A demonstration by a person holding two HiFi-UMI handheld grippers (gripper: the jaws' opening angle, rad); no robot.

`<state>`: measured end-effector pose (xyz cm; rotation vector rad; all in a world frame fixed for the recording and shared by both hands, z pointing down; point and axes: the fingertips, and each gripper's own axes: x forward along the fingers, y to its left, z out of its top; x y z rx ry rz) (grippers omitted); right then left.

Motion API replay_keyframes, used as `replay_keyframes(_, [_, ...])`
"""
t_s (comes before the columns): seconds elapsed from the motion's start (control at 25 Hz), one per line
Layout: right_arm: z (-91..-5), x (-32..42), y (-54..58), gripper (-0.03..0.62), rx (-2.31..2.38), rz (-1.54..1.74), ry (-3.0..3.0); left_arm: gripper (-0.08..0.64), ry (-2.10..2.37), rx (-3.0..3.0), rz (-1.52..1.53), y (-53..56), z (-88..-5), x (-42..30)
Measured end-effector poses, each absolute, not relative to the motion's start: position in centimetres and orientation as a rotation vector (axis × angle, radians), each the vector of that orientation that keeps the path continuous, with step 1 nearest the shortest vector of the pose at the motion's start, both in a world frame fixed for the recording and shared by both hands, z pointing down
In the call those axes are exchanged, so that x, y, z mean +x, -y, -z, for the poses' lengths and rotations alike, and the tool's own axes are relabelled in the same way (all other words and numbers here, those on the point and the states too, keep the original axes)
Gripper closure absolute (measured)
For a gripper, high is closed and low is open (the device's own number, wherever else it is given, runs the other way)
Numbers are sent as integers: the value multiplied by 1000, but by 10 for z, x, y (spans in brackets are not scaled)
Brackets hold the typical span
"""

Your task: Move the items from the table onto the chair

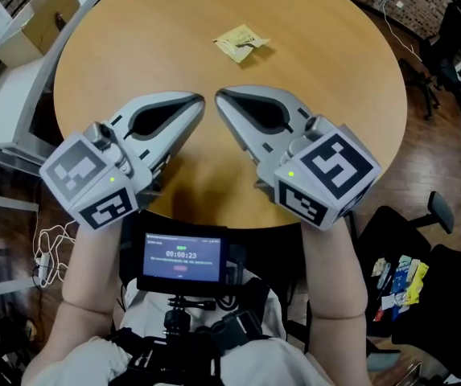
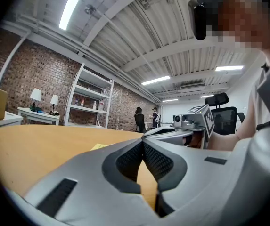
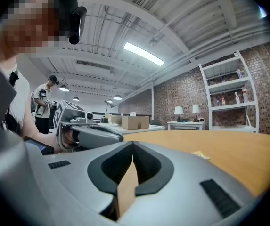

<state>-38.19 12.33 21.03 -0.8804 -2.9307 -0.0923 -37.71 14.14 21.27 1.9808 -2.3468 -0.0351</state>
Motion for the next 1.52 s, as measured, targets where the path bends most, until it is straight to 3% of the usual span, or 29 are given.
replay_keyframes(0.2, [-231, -398, -104, 576, -838, 196, 2793, 551, 2339, 1963, 32, -142, -217, -380])
replay_keyframes(0.4, [-240, -420, -84, 483, -814, 471, 2669, 551, 2378, 1965, 2, -143, -217, -386])
replay_keyframes(0.6, [-253, -449, -45, 483, -605, 1211, 2436, 551, 2371, 1980, 18, -144, -218, -386])
replay_keyframes(1.32, [-303, -497, -18, 482, -603, 2192, 1555, 551, 2305, 1937, 24, -133, -219, -395])
replay_keyframes(1.52, [-317, -504, -16, 482, -638, 2264, 1411, 551, 2308, 1938, 35, -136, -222, -397])
